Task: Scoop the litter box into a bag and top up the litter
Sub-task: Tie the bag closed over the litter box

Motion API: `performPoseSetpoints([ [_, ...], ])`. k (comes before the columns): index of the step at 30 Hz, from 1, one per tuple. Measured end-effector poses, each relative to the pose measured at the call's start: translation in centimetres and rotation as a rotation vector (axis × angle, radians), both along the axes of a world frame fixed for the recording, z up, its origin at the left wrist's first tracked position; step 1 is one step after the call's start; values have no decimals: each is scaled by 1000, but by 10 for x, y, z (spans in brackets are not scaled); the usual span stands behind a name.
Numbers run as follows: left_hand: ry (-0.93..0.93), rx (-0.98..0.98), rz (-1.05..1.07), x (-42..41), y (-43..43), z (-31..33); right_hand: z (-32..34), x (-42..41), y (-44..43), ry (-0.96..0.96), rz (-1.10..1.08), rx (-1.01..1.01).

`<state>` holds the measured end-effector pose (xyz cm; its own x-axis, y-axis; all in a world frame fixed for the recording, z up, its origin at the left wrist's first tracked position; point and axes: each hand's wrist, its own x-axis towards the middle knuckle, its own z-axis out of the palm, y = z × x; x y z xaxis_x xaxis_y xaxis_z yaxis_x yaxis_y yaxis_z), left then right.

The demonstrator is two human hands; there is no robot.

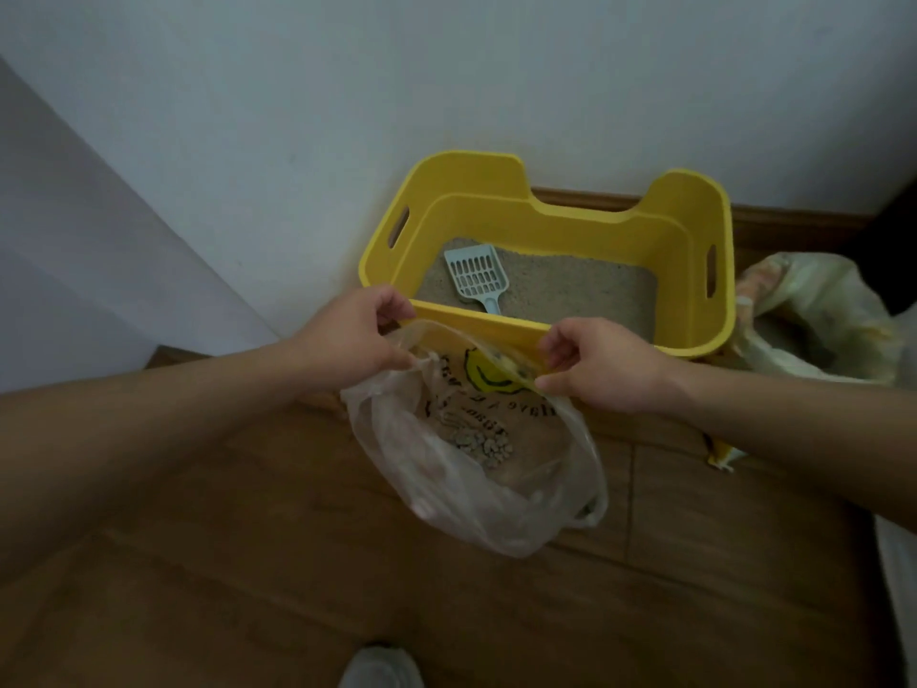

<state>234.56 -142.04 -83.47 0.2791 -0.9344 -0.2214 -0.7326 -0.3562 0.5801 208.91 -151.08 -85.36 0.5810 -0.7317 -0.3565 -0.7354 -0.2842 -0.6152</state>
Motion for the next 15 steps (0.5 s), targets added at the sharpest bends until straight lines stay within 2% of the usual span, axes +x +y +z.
performPoseSetpoints([
  [7,-132,43,-41,1,20,10,-45,-18,16,168,-6,3],
  [15,-133,14,3,5,25,7,-68,-30,19,272,-75,46],
])
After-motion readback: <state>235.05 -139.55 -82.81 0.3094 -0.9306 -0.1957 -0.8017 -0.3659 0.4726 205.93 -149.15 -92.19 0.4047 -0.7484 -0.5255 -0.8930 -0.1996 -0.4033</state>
